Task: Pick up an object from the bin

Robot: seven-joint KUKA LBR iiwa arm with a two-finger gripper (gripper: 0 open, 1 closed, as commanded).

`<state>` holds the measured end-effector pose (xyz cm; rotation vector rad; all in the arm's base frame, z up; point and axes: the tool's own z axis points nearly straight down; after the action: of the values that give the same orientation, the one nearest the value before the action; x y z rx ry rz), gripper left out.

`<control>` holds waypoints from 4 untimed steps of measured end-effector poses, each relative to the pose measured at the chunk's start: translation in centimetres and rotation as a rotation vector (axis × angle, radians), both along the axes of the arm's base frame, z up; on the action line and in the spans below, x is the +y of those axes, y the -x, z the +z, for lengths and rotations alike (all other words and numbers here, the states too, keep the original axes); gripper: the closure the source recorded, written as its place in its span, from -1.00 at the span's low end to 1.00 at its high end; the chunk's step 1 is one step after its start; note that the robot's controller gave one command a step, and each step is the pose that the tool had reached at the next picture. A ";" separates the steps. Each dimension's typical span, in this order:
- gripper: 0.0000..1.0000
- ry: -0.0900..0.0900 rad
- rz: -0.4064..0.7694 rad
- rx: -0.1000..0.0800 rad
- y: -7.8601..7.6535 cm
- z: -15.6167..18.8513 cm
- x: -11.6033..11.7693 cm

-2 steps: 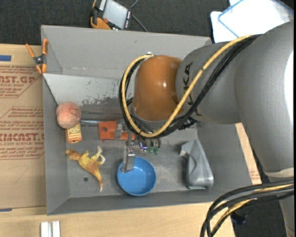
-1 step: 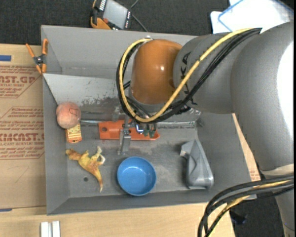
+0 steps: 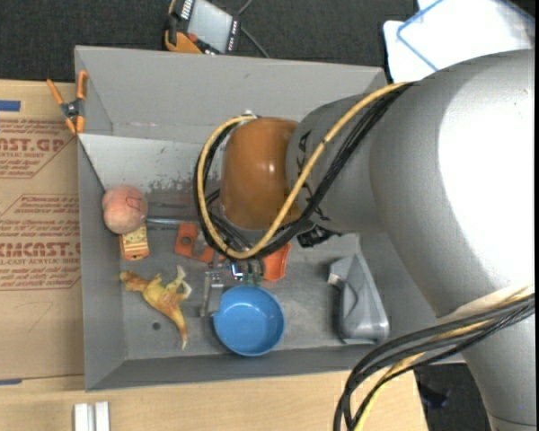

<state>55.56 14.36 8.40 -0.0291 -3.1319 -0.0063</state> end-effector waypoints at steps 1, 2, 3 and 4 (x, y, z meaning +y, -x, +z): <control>-1.00 -0.003 0.012 -0.013 -0.4 0.9 -0.7; -1.00 -0.005 0.474 -0.016 -1.6 4.7 -0.5; -1.00 -0.004 0.347 -0.019 2.5 0.4 0.4; -1.00 -0.004 0.503 -0.027 -1.3 2.1 1.0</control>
Offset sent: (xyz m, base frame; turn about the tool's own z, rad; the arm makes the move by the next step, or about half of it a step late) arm 0.0215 -0.0041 0.0641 -0.6078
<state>56.90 15.31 10.52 0.7573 -3.0656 -0.0087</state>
